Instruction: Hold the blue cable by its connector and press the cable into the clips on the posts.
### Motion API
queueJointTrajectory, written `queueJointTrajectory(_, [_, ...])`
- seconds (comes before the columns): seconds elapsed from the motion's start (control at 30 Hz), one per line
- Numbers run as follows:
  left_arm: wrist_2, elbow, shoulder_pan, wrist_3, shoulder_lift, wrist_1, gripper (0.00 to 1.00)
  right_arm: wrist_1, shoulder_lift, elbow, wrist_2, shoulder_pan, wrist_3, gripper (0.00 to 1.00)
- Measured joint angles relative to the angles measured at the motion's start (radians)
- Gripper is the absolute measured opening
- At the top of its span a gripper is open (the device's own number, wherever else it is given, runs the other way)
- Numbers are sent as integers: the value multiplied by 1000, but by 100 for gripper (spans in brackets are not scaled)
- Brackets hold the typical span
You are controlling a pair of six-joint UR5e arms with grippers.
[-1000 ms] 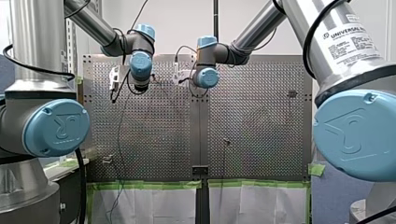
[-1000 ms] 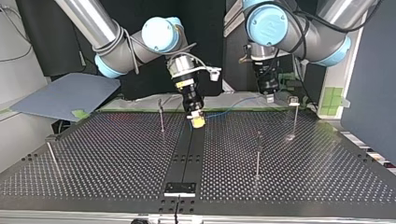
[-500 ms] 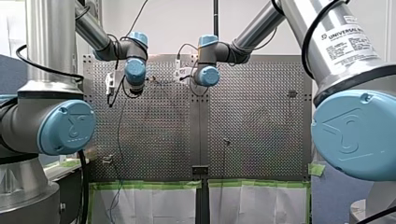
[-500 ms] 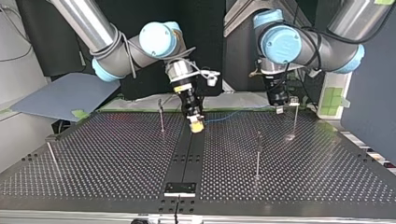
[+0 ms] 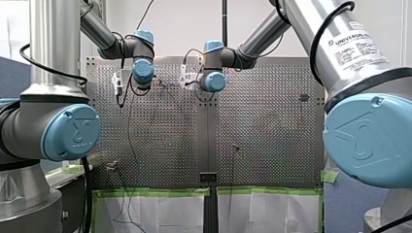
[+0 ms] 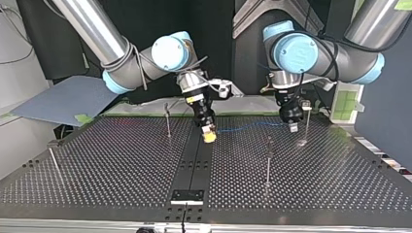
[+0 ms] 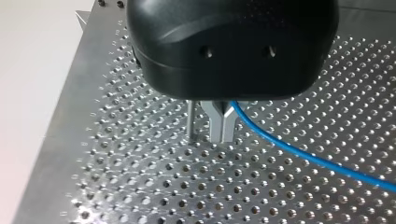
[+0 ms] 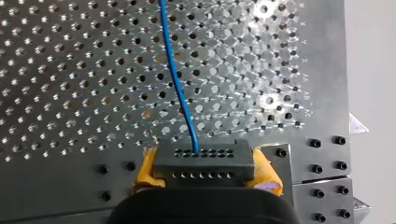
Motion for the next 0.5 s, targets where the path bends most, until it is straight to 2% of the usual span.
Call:
queueJointTrajectory(0.33, [15, 16, 5, -1, -38, -6, 0, 8, 19, -31, -8, -7, 31, 0])
queueJointTrajectory(0.5, [23, 49, 2, -11, -64, -15, 0, 11, 21, -36, -10, -14, 37, 0])
